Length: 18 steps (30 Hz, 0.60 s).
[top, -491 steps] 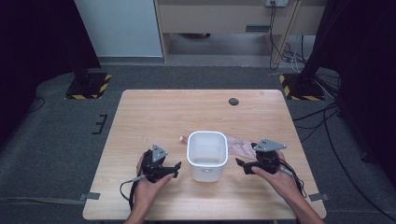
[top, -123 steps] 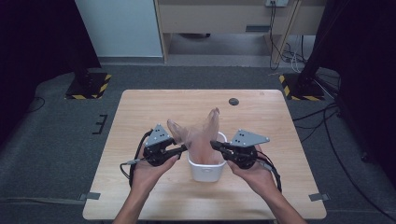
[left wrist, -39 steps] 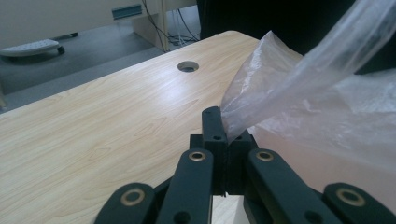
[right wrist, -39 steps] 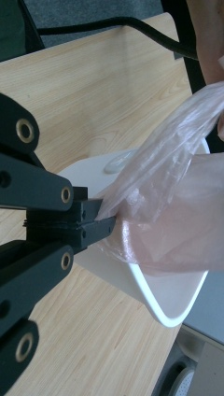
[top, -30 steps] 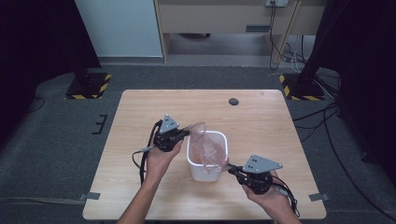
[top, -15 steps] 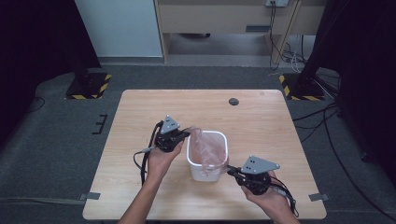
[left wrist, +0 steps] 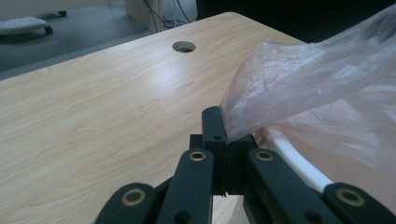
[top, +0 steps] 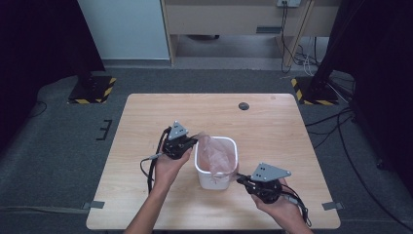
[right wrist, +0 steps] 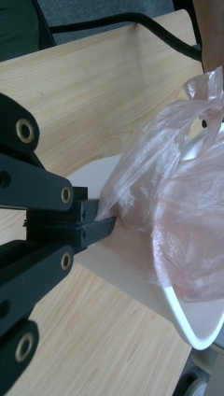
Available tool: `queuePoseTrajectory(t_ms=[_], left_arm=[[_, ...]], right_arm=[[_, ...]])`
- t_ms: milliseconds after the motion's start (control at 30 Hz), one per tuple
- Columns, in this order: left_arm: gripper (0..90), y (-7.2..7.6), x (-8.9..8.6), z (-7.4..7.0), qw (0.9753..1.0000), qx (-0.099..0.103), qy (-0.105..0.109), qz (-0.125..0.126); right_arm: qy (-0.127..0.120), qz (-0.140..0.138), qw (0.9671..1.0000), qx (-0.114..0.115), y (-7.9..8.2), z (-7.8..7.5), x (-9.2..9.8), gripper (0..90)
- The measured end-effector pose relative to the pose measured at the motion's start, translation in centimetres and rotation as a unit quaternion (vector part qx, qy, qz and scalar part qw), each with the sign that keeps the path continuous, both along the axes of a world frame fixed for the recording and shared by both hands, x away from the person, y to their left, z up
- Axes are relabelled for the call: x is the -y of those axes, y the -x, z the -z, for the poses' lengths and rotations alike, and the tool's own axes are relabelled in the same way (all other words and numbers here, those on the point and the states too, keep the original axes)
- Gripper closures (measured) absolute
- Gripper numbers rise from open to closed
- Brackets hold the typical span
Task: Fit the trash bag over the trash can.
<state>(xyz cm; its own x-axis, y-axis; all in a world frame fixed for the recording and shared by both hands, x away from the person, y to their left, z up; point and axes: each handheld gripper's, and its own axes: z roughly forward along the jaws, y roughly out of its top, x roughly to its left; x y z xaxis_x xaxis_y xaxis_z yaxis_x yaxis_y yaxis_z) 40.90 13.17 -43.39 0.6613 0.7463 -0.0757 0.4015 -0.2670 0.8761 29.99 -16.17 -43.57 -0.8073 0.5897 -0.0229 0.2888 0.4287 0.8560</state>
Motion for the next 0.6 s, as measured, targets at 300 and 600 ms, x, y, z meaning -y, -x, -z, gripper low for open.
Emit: queuePoseTrajectory(t_ms=[300, 600], left_arm=[[90.0, -0.1, -0.1, 0.1, 1.0000, -0.004, 0.001, 0.005], [76.9, 0.7, -1.2, -0.6, 0.9998, 0.014, 0.002, -0.012]], right_arm=[[-0.001, -0.002, 1.0000, -0.002, -0.1, 0.1, 0.0, 90.0], [-0.006, -0.006, 1.0000, 0.002, 0.4, -0.3, 0.7, 80.4]])
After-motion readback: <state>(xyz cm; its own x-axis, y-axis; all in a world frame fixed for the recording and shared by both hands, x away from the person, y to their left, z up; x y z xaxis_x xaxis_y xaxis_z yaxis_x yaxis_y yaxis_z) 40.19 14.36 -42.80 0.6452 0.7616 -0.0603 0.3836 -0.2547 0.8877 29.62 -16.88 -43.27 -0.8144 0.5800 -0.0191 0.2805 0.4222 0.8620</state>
